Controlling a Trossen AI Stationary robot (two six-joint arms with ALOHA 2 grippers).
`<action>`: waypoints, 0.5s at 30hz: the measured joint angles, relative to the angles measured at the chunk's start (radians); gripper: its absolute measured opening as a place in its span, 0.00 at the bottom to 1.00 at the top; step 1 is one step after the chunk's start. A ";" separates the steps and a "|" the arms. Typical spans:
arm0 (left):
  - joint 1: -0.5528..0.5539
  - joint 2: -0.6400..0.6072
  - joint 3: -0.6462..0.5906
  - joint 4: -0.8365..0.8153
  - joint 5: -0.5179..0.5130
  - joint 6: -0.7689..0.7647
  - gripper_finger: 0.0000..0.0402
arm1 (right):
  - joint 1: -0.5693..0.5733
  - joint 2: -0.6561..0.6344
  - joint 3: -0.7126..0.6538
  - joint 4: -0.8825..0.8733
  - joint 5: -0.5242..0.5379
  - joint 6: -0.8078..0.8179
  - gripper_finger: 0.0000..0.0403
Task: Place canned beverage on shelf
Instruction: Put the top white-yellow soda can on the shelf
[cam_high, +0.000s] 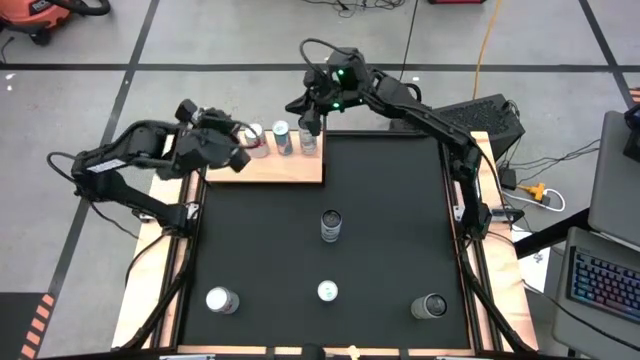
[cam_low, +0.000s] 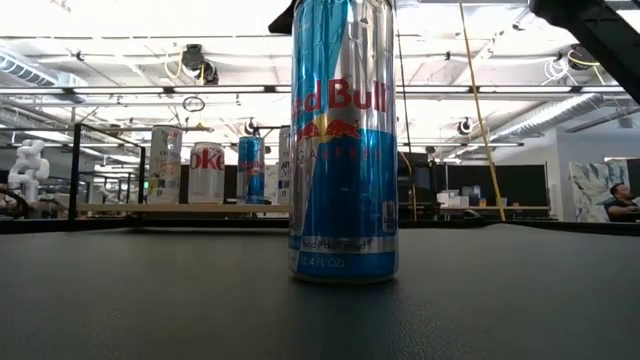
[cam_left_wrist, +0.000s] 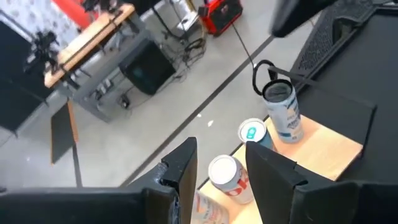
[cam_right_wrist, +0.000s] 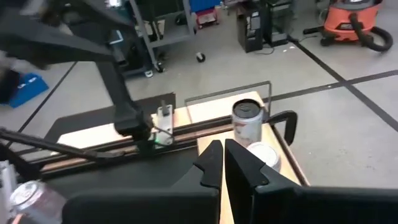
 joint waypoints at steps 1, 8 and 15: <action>0.023 0.007 0.000 0.015 0.011 0.008 0.34 | 0.000 -0.008 0.000 -0.007 -0.001 0.000 0.00; 0.204 0.072 0.000 0.103 0.111 0.082 0.34 | -0.005 -0.070 0.000 -0.067 0.001 0.000 0.00; 0.422 0.124 0.000 0.110 0.297 0.125 0.34 | -0.005 -0.105 0.000 -0.145 0.000 0.000 0.00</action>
